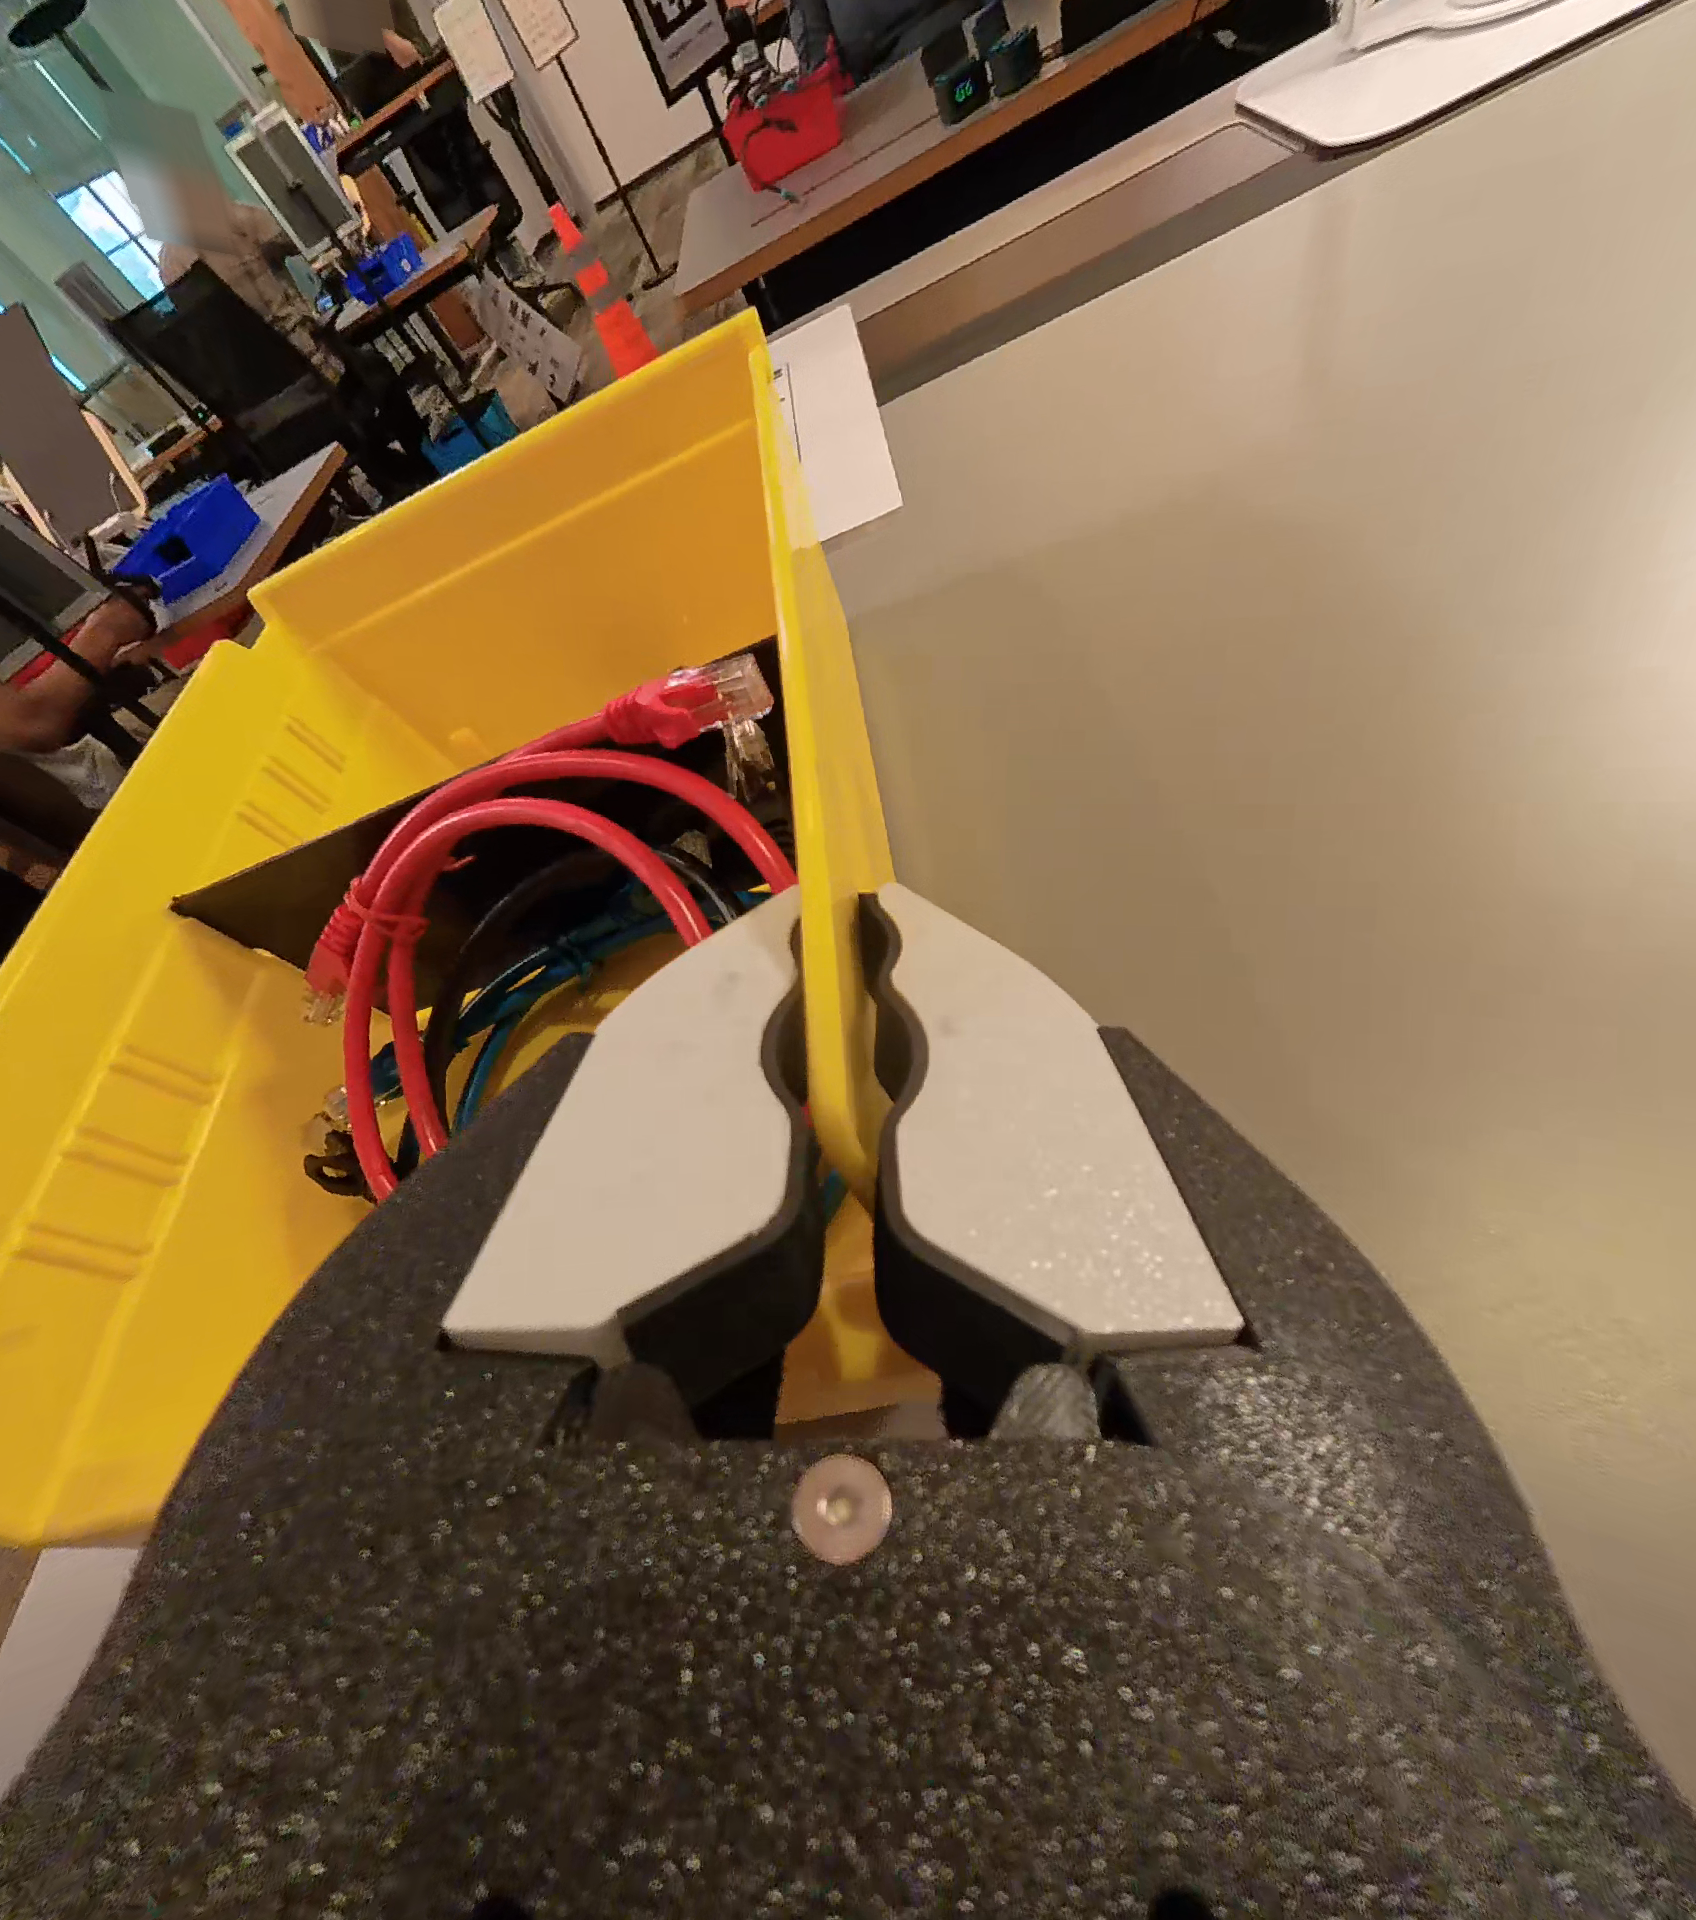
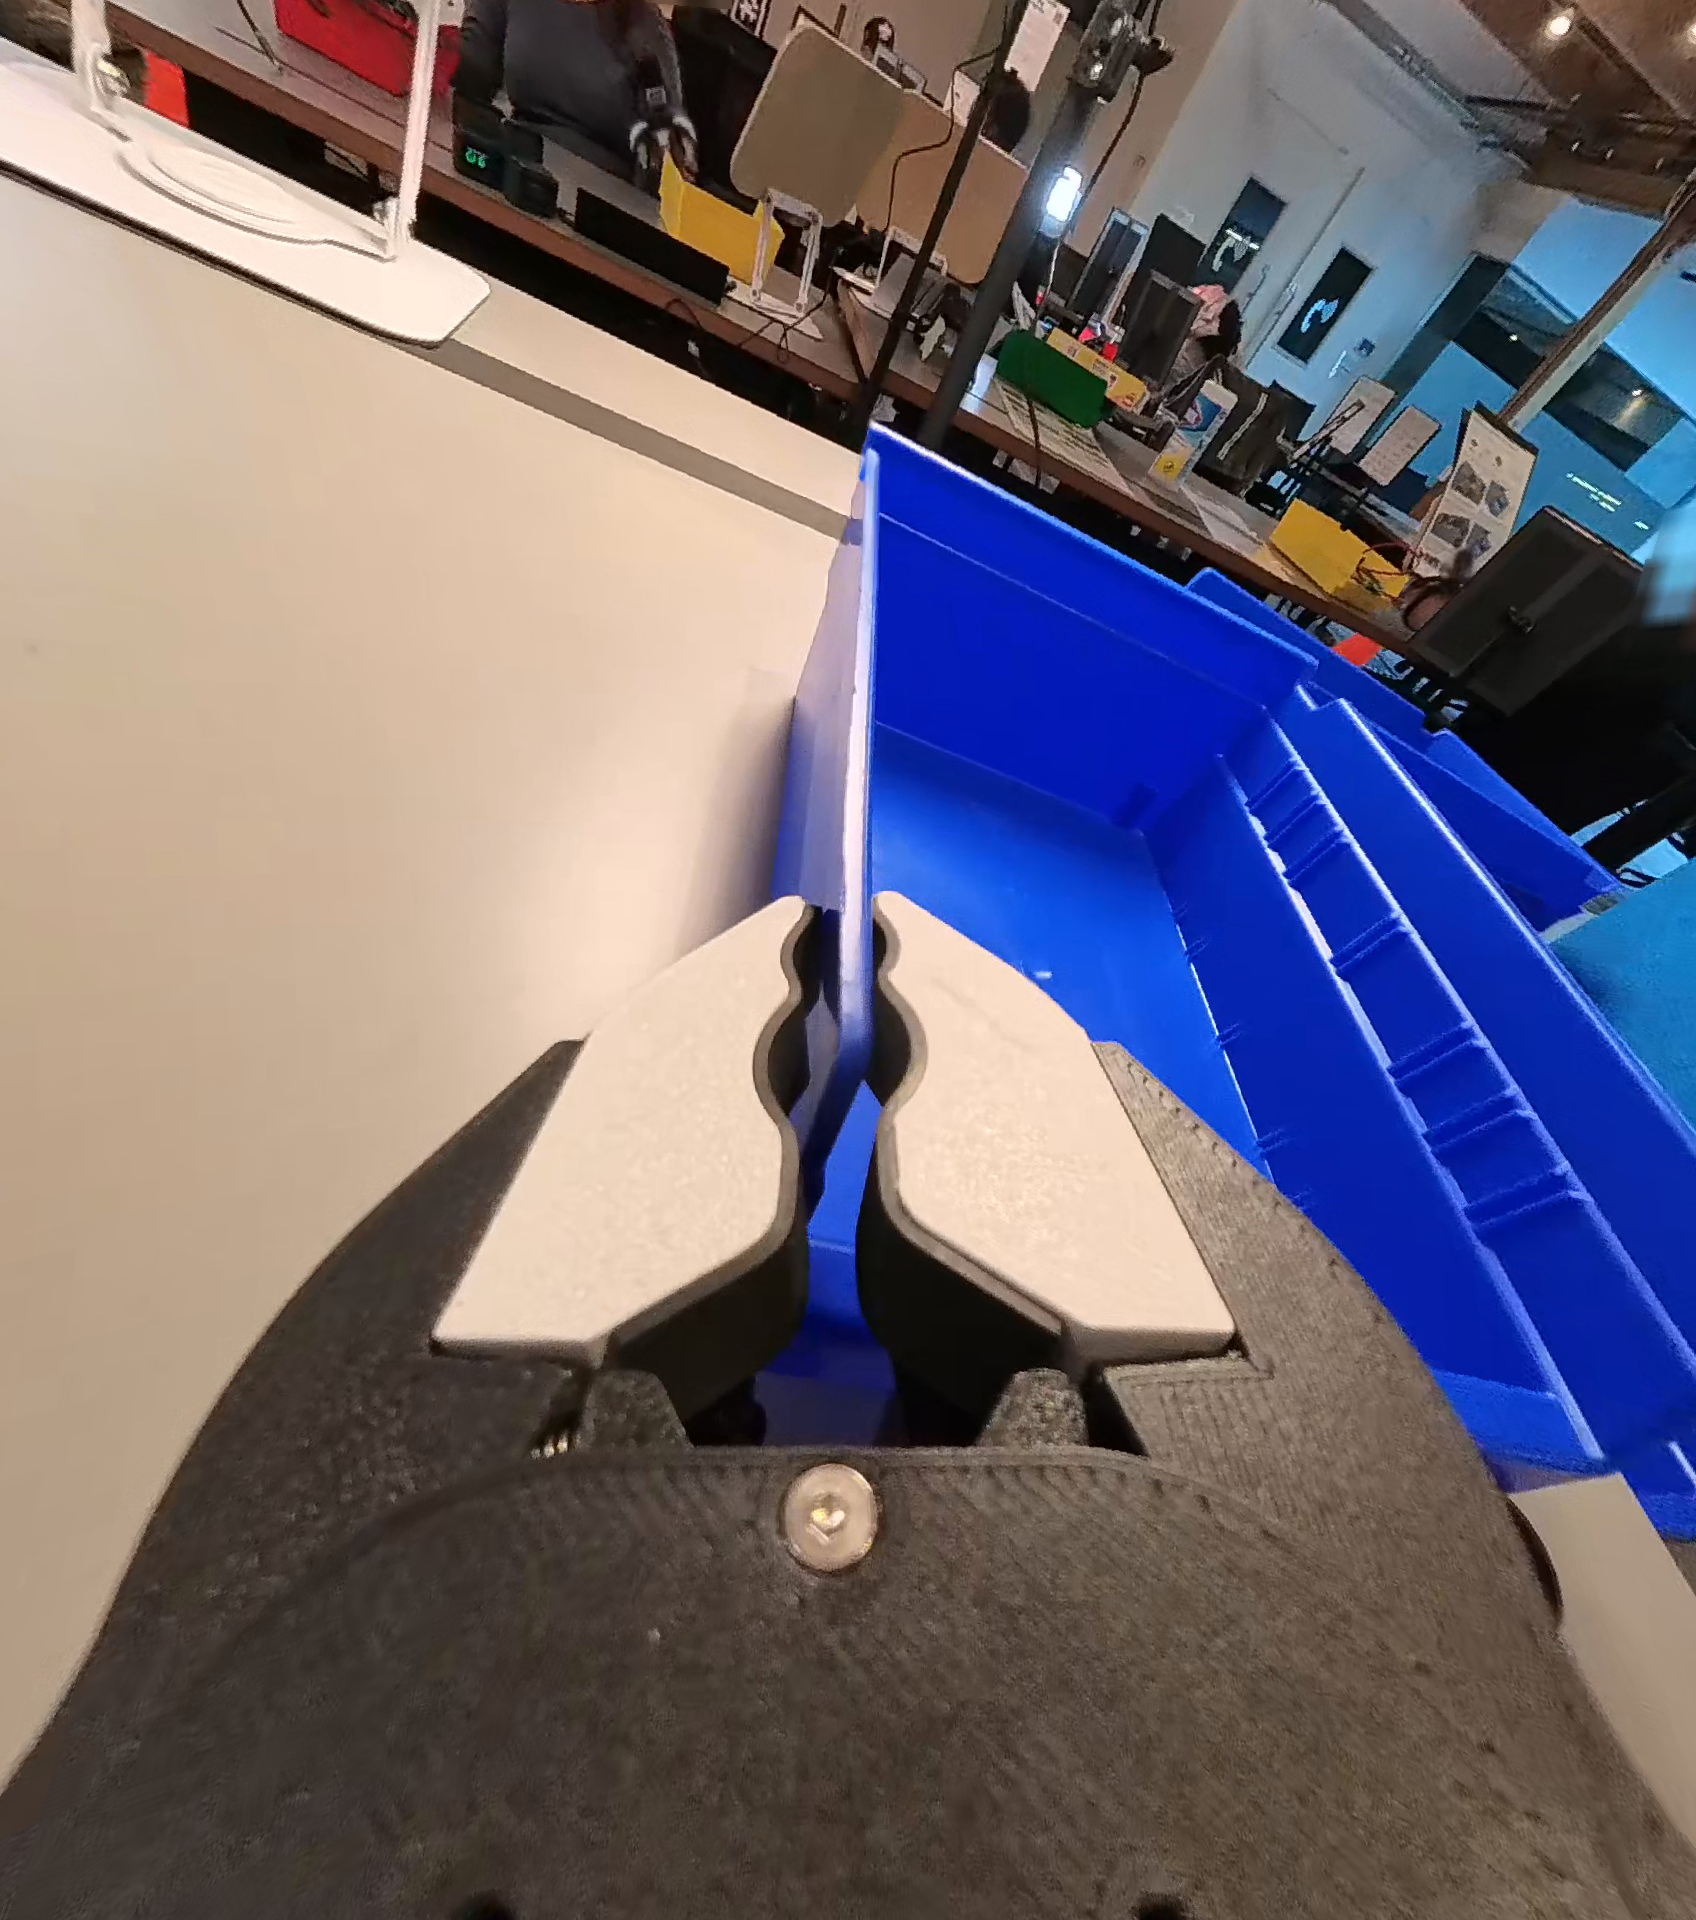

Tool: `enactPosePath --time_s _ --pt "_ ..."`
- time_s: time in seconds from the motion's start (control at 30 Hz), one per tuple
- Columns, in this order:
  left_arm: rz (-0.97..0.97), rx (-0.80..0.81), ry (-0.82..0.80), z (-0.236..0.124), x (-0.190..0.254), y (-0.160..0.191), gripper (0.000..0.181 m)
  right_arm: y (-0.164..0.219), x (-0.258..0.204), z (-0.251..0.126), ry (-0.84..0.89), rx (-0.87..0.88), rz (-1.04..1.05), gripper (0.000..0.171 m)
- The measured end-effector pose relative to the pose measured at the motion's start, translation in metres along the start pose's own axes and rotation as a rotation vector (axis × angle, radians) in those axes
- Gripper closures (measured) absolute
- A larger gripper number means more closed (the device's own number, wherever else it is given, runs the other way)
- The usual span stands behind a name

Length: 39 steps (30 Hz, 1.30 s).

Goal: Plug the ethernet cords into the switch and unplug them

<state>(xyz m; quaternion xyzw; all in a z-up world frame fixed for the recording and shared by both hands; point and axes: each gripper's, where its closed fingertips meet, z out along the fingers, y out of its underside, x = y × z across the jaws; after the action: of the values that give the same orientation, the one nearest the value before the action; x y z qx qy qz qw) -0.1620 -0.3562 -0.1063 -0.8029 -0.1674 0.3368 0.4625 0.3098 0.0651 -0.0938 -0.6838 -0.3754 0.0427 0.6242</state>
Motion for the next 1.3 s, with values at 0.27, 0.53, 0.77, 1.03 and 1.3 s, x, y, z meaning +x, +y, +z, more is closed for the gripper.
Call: enactPosePath --time_s 0.27,0.53,0.77,1.03,1.3 --pt "-0.002 0.031 0.011 0.007 -0.013 0.003 0.176 0.003 0.010 0.006 0.019 -0.019 0.004 0.165" --pt "0.007 0.034 -0.009 0.018 -0.022 0.003 0.176 0.006 0.018 0.010 0.036 -0.017 0.009 0.165" --pt "0.009 0.044 0.018 0.024 -0.029 0.003 0.176 0.010 0.024 0.008 0.016 -0.017 0.006 0.165" --pt "-0.093 0.122 0.065 0.007 -0.029 -0.012 0.159 0.008 0.026 0.000 -0.007 0.026 -0.002 0.157" --pt "-0.243 0.248 -0.078 -0.054 -0.098 -0.050 0.146 -0.019 0.010 -0.057 -0.185 0.151 -0.046 0.144"
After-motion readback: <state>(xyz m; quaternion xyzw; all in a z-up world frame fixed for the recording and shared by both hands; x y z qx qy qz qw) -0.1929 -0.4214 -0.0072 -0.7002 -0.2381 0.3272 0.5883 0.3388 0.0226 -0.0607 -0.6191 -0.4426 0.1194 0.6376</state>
